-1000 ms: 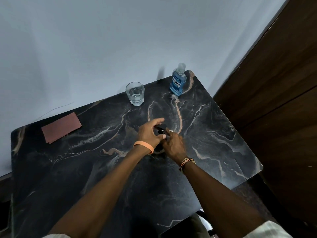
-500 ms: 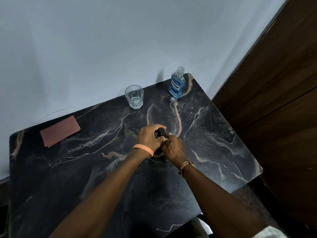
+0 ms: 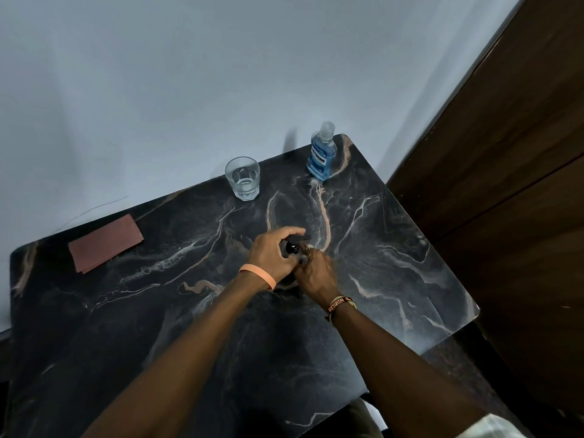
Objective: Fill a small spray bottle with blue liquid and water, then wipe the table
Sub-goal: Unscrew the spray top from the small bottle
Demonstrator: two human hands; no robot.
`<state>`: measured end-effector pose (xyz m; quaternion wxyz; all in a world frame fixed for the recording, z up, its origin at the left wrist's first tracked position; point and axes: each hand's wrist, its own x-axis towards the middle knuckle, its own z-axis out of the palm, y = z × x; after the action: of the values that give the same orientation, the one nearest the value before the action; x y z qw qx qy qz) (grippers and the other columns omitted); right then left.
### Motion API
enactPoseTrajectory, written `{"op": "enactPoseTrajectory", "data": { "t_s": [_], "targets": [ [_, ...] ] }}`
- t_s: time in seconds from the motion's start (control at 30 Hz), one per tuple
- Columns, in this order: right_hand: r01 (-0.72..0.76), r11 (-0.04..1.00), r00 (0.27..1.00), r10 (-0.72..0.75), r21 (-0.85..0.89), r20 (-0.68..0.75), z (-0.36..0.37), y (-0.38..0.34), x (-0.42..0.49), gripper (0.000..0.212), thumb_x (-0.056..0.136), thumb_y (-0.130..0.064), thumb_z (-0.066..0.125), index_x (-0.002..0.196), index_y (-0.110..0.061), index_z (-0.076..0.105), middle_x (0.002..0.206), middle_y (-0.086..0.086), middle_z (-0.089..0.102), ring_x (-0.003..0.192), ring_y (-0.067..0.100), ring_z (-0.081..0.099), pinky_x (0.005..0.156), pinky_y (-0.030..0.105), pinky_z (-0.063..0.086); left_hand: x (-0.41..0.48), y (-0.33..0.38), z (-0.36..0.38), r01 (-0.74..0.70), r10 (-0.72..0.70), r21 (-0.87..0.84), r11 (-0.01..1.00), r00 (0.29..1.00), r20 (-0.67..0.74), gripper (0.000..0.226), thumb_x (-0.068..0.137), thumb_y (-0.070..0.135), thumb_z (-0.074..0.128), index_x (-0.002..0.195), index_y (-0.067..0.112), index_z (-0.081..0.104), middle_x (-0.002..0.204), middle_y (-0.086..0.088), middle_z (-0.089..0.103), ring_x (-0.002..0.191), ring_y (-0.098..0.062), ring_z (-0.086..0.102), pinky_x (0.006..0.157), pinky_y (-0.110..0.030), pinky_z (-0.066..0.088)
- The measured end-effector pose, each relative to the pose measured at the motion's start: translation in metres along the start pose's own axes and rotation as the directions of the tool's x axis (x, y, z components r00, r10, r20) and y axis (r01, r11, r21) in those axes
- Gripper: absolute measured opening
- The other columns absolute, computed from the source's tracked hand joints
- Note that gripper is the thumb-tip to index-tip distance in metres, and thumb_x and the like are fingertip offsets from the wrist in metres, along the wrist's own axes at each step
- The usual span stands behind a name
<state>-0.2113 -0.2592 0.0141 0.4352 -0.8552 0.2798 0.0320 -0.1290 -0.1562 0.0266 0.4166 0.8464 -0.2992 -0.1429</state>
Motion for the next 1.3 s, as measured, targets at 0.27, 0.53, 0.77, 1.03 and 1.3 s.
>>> {"op": "enactPoseTrajectory", "data": {
  "t_s": [0.27,0.53,0.77,1.03,1.3],
  "targets": [
    [-0.009,1.000,1.000,0.010,-0.008,0.021,-0.001,-0.002,-0.001,0.040,0.089,-0.018,0.052,0.128,-0.018,0.058,0.102,0.013,0.070,0.094,0.033,0.065,0.082,0.048,0.055,0.003,-0.006,-0.003,-0.006,0.007,0.018,1.000,1.000,-0.008,0.055,0.066,0.011,0.080,0.119,0.017,0.066,0.118,0.005,0.064,0.110,-0.009,0.059,0.099,-0.026,0.047],
    [0.031,0.999,0.999,-0.031,0.016,0.009,-0.003,-0.002,-0.002,0.031,0.083,-0.013,0.054,0.111,-0.022,0.064,0.079,0.001,0.065,0.074,0.027,0.061,0.070,0.043,0.055,0.002,-0.010,-0.002,0.057,-0.057,-0.072,0.996,0.998,0.012,0.062,0.064,0.017,0.078,0.122,0.031,0.061,0.113,0.012,0.063,0.104,0.000,0.060,0.093,-0.021,0.050],
    [0.027,0.999,1.000,-0.028,0.020,0.011,-0.004,-0.003,-0.003,0.031,0.087,-0.014,0.052,0.114,-0.024,0.062,0.083,0.006,0.069,0.079,0.030,0.066,0.071,0.049,0.056,0.004,-0.013,-0.002,0.132,-0.129,-0.102,0.986,0.991,0.042,0.079,0.060,0.026,0.084,0.130,0.039,0.050,0.120,0.008,0.062,0.111,-0.006,0.058,0.098,-0.029,0.048],
    [0.029,1.000,1.000,-0.029,0.004,0.004,-0.003,-0.004,-0.003,0.017,0.088,-0.018,0.050,0.101,-0.022,0.061,0.079,0.007,0.065,0.076,0.033,0.064,0.068,0.049,0.056,0.008,-0.009,-0.003,0.100,-0.099,-0.043,0.994,0.995,0.024,0.075,0.059,0.020,0.091,0.126,0.029,0.059,0.109,0.007,0.062,0.100,-0.008,0.060,0.094,-0.032,0.052],
    [0.002,1.000,1.000,-0.002,-0.016,0.018,-0.001,-0.002,0.000,0.027,0.087,-0.018,0.051,0.112,-0.018,0.061,0.087,0.009,0.070,0.081,0.031,0.066,0.072,0.050,0.056,0.008,-0.006,-0.004,0.086,-0.084,-0.034,0.996,0.995,0.061,0.082,0.061,0.023,0.088,0.133,0.034,0.050,0.119,0.008,0.062,0.108,-0.008,0.058,0.096,-0.029,0.049]
  ]
}}
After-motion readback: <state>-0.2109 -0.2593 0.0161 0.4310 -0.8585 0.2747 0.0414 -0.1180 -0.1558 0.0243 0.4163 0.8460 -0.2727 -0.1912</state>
